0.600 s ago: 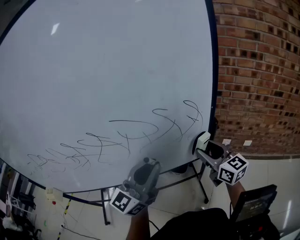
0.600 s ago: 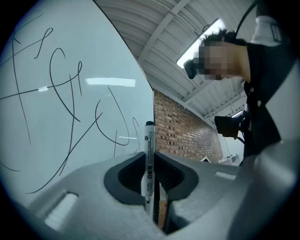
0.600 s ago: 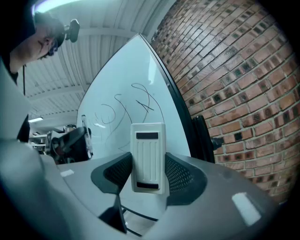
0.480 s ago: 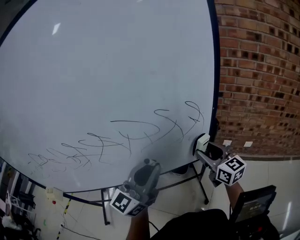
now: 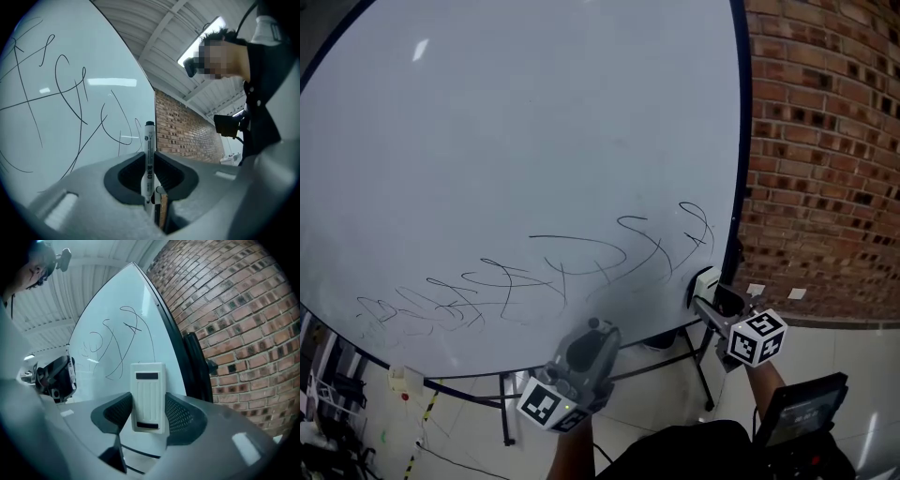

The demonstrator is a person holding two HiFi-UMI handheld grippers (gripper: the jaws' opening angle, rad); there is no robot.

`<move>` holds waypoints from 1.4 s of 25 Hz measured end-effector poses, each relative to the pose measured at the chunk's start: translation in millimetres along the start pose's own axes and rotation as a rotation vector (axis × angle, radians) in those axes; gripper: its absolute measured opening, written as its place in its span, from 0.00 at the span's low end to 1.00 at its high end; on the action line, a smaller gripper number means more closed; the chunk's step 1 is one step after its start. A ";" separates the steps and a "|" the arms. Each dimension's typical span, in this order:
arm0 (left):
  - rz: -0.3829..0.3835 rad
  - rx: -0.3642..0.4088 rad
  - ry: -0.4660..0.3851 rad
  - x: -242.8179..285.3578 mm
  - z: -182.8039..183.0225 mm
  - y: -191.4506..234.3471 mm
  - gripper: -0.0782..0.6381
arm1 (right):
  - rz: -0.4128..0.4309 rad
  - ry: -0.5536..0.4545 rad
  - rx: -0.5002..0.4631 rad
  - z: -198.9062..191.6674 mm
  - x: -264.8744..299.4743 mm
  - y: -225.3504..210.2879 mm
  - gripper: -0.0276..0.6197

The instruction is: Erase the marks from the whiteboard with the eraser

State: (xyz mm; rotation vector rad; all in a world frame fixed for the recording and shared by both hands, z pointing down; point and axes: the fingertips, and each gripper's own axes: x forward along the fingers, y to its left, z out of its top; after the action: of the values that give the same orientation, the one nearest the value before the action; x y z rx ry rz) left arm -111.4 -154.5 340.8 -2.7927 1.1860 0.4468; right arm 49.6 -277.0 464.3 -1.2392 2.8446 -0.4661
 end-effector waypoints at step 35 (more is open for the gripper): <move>0.006 0.008 -0.035 -4.1 6.8 -5.3 0.19 | 0.164 -0.116 -0.057 219.3 -26.2 48.3 0.40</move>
State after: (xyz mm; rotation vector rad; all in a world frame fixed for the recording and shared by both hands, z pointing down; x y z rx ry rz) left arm -111.9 -146.8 335.3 -2.7632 1.1862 0.4884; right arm 59.6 -285.9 238.6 -0.9932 2.8482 -0.3001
